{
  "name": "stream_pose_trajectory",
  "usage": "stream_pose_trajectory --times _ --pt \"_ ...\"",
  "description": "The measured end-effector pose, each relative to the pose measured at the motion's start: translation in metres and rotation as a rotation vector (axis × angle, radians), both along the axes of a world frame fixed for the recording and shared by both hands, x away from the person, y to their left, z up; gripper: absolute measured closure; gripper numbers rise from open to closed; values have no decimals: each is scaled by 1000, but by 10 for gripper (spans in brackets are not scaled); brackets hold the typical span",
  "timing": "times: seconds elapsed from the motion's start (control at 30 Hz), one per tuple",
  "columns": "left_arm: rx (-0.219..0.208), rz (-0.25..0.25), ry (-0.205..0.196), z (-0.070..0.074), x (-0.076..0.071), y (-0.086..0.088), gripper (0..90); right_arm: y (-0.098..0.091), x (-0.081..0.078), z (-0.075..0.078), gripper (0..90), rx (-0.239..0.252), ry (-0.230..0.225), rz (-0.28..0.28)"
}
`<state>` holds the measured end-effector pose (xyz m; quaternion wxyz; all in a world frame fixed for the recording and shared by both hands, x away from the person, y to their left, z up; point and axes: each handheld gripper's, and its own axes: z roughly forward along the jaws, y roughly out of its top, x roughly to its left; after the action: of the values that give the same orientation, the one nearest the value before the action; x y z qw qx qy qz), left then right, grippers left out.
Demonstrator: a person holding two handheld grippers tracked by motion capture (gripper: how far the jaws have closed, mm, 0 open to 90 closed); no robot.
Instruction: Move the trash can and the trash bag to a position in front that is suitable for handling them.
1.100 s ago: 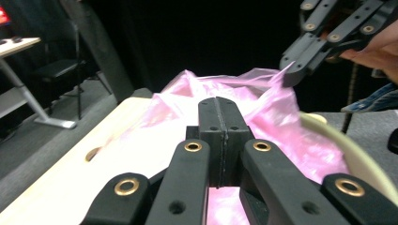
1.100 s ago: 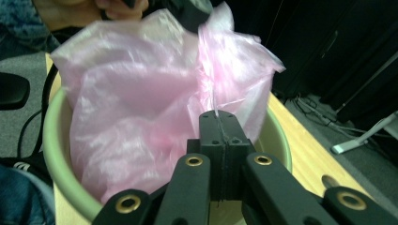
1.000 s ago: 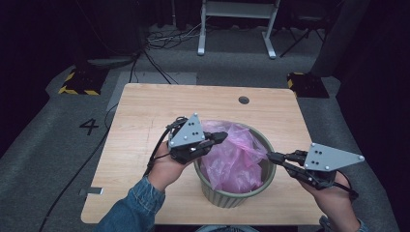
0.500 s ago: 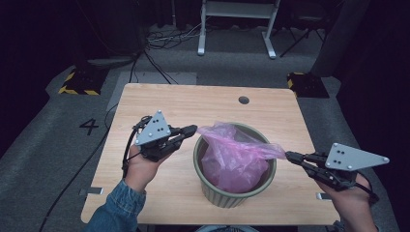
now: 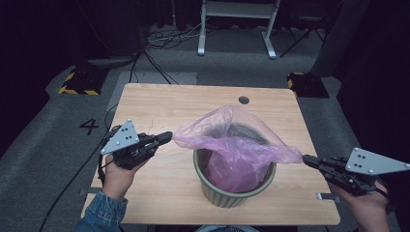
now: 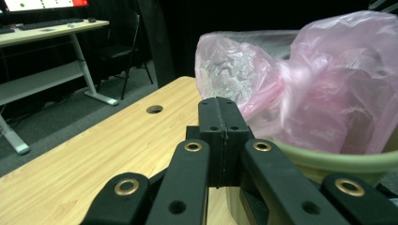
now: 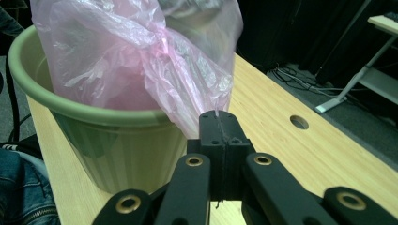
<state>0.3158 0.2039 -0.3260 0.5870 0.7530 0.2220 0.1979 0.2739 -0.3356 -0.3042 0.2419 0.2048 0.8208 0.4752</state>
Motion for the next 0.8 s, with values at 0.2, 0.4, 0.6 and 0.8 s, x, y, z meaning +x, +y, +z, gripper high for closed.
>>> stream_pose_trajectory --times 0.2,0.4,0.6,0.8 --pt "2 20 10 -6 -4 17 900 -14 -2 -8 900 20 33 -16" --pt "-14 10 -11 -8 -12 24 887 -18 -7 -11 900 48 48 4" --pt "-71 -6 -60 7 -10 21 622 -16 -6 3 591 119 41 42" --pt "-45 -37 -78 19 3 2 512 -13 -1 19 428 173 22 66"
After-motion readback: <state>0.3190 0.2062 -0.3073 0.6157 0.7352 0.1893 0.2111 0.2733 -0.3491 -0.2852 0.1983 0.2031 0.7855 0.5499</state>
